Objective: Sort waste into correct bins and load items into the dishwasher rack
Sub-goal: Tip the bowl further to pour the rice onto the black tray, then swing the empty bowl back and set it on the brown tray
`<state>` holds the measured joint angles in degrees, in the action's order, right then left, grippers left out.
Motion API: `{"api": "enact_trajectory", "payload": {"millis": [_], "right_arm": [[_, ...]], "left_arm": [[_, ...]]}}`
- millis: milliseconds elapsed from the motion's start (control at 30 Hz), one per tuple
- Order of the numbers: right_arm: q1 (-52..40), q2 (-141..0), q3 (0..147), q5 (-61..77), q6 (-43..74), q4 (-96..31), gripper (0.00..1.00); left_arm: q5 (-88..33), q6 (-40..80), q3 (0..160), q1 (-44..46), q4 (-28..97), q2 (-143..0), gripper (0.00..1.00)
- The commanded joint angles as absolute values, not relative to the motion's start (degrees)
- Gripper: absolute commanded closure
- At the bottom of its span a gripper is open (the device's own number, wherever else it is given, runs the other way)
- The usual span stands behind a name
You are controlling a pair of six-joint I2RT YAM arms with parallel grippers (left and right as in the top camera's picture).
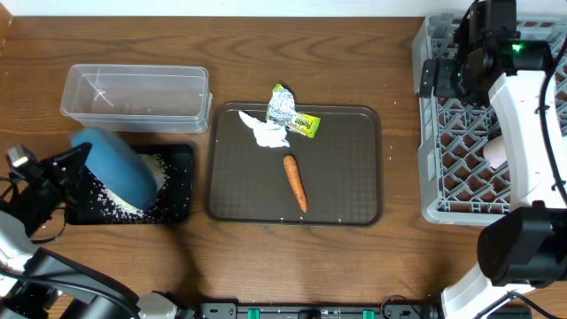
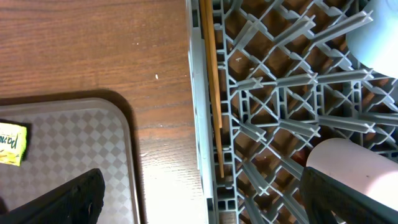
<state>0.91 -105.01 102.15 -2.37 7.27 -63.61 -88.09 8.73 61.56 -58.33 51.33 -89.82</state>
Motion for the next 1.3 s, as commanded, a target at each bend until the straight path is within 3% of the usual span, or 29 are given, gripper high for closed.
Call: {"api": "enact_trajectory", "payload": {"millis": [0,67,133,233,333,567,833,933,1133,1267], "right_arm": [[1.1,-105.1,102.1,-2.8,8.1,-63.7,0.01],[1.1,-105.1,102.1,-2.8,8.1,-63.7,0.01],[1.1,-105.1,102.1,-2.8,8.1,-63.7,0.01],[1.1,-105.1,102.1,-2.8,8.1,-63.7,0.01],[1.1,-105.1,102.1,-2.8,8.1,-63.7,0.01],[1.1,-105.1,102.1,-2.8,8.1,-63.7,0.01],[1.1,-105.1,102.1,-2.8,8.1,-63.7,0.01],[1.1,-105.1,102.1,-2.8,8.1,-63.7,0.01],[1.1,-105.1,102.1,-2.8,8.1,-63.7,0.01],[1.1,-105.1,102.1,-2.8,8.1,-63.7,0.01]], "left_arm": [[-90.0,4.1,62.1,-58.5,54.6,-88.2,0.94],[-90.1,3.9,62.1,-58.5,53.1,-87.8,0.94],[-90.1,2.9,62.1,-58.5,59.4,-86.9,0.94],[-88.6,2.2,62.2,-58.5,52.2,-86.0,0.94],[-90.1,0.4,62.2,-58.3,59.4,-84.8,0.94],[-90.0,-2.8,62.3,-58.0,57.8,-77.6,0.94],[-80.5,1.8,62.9,-54.0,54.6,-67.3,0.94],[-63.0,8.7,64.7,-47.5,54.2,-63.9,0.94],[-58.9,13.0,67.6,-25.1,49.4,-58.7,0.94],[-47.4,19.9,68.0,-7.7,43.0,-57.9,0.94]]}}
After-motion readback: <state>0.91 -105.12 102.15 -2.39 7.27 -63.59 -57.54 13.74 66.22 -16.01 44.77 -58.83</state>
